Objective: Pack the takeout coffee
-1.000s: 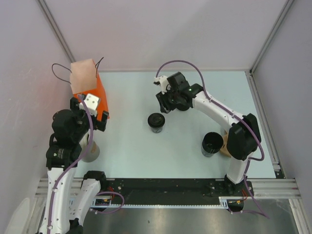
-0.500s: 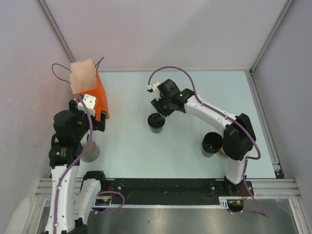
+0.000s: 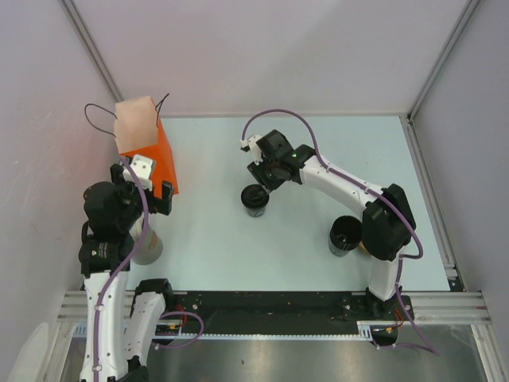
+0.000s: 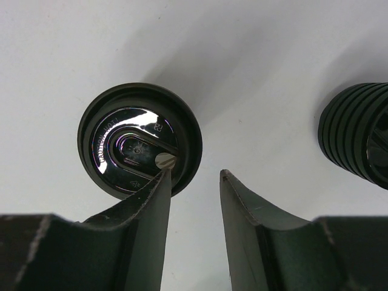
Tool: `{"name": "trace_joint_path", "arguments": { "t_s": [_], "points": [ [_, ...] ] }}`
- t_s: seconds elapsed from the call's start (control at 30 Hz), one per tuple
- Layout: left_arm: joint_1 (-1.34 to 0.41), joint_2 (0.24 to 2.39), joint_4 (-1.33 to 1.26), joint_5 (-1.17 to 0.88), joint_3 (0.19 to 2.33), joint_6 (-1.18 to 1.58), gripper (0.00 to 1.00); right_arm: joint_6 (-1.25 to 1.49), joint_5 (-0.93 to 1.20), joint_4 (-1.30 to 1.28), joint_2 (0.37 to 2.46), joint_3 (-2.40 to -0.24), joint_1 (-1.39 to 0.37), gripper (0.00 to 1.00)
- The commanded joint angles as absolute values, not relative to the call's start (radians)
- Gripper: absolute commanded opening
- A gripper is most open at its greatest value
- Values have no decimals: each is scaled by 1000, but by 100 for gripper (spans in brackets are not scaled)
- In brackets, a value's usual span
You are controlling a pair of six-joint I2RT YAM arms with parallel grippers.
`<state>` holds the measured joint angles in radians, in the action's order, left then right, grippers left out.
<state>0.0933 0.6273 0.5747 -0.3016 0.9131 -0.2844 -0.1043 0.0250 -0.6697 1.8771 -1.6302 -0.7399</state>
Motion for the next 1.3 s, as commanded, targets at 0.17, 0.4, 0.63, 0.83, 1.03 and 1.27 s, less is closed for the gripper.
{"name": "trace_joint_path", "arguments": {
  "t_s": [0.17,0.4,0.63,0.83,1.03,1.27],
  "points": [
    [130,615,540,-364,902,-250,100,-100,41,-666,1907,-1641,-753,41],
    [152,614,538,-399,894,-245,100,-106,34,-669,1914,-1640,-762,36],
    [161,614,538,-414,893,-241,100,-115,18,-675,1913,-1640,-767,27],
    [170,609,535,-425,888,-242,100,-129,2,-684,1921,-1643,-781,25],
    [176,607,534,-431,882,-241,100,-137,0,-699,1934,-1649,-788,24],
    [181,606,529,-440,874,-241,100,-146,0,-713,1930,-1657,-796,7]
  ]
}}
